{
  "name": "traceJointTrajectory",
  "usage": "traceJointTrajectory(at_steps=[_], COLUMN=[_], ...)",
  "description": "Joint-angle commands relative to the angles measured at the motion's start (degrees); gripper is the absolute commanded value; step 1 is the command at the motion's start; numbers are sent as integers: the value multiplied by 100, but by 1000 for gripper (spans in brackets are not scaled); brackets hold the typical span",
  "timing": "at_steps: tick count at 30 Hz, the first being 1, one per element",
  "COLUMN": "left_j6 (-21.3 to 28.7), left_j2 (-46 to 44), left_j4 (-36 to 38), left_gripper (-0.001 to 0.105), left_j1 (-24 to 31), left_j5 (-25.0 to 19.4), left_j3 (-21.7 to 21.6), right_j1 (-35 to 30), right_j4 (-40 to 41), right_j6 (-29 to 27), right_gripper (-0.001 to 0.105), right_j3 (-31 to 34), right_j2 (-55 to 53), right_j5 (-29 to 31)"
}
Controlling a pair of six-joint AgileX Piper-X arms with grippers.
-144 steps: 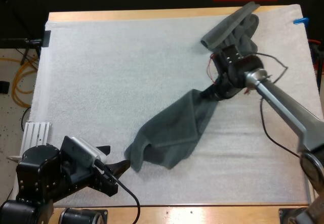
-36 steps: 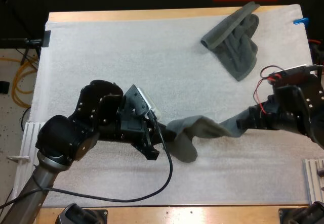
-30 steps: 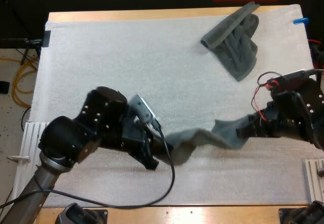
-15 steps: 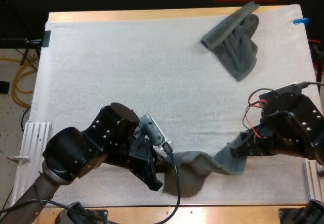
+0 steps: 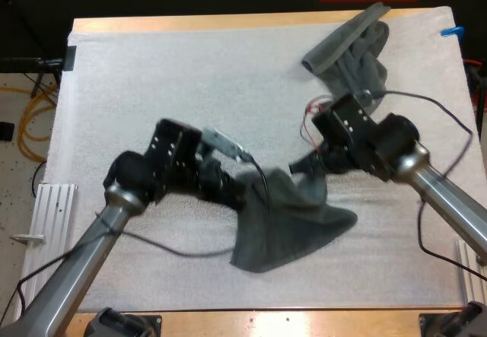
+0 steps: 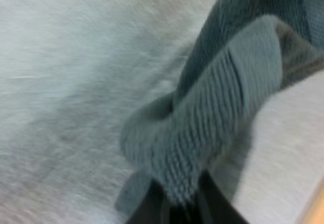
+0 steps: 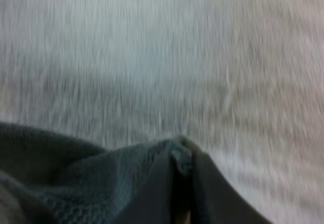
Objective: Pick towel from pile fold and stack
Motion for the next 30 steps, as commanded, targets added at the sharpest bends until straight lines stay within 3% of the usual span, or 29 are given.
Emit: traceJointTrajectory(at_steps=[1, 9, 13, 19, 26, 28, 30], left_j6=[71, 148, 180, 180, 308, 486, 561], left_j2=[110, 1172, 1590, 2030, 2082, 2082, 2082], left_j4=[-340, -1195, -1553, -2137, -2377, -2409, -2409], left_gripper=[0, 0, 0, 0, 1, 5, 14], left_j1=[154, 806, 937, 1015, 1012, 1012, 1012], left_j5=[-26, -13, -13, -149, -1001, -1126, -1184], left_j3=[-26, -26, -26, -26, -65, -64, -64], right_j1=[-135, -873, -1035, -1067, -1078, -1108, -1154], right_j4=[-444, -1680, -2105, -2626, -3223, -3353, -3473], right_j6=[-34, 439, 660, 689, 689, 689, 689], right_gripper=[0, 0, 0, 0, 0, 0, 7], right_j3=[-12, -12, -12, -12, -12, -12, -12], right_j2=[129, 1163, 1508, 1878, 1963, 1963, 1963], right_j5=[-75, -295, -507, -353, 364, 357, 307])
